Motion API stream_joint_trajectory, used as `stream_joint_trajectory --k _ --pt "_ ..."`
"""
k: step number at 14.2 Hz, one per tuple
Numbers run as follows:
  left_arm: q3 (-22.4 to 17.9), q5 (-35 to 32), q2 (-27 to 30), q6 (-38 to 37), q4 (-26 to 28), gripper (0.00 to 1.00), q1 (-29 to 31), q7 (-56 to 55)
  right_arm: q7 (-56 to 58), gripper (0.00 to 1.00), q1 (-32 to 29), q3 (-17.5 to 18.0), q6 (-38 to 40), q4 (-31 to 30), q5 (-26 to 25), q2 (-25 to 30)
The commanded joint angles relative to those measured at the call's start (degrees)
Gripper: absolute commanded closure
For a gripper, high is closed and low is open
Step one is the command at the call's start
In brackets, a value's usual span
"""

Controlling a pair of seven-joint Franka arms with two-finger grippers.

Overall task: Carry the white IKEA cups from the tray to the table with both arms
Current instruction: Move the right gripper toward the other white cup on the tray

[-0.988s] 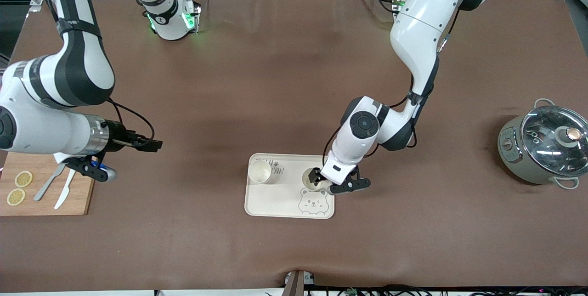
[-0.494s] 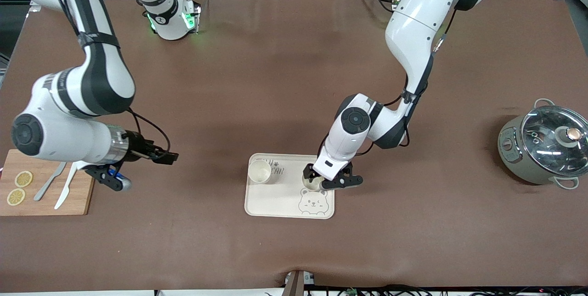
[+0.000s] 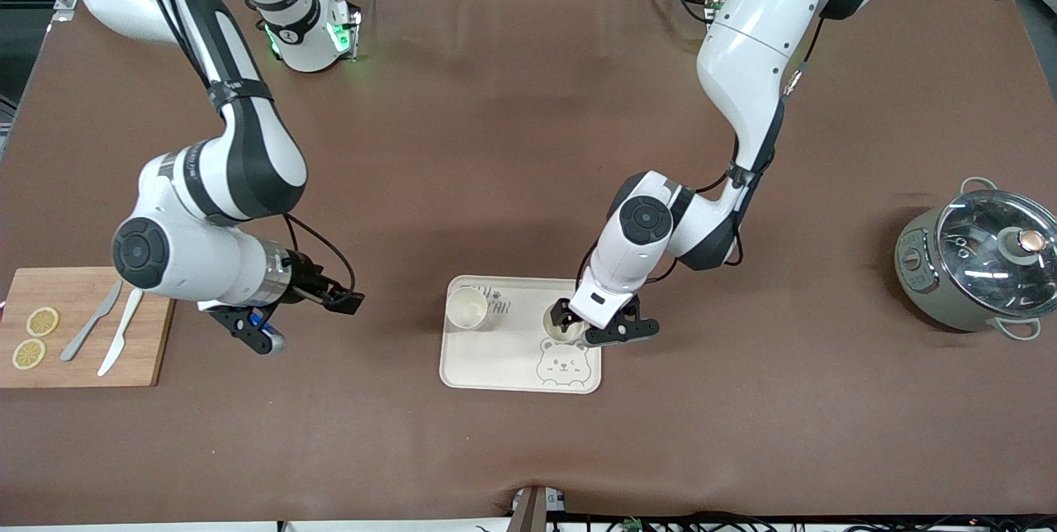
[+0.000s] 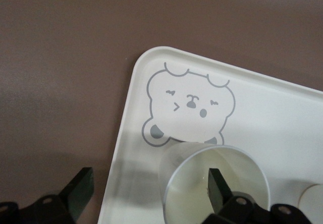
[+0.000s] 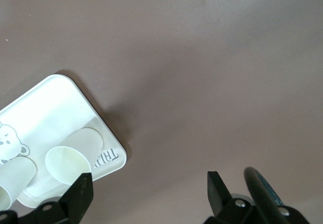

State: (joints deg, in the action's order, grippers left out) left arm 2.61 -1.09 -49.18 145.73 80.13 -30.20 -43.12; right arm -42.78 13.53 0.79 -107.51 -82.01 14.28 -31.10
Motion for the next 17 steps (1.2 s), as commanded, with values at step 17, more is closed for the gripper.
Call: stream_joint_trajectory --k 17 --pt "-0.15 -0.93 -0.47 0.34 -0.59 0.16 -0.21 -2.49 -13.81 0.0 7.91 -0.18 -12.19 3.61 0.66 -8.01"
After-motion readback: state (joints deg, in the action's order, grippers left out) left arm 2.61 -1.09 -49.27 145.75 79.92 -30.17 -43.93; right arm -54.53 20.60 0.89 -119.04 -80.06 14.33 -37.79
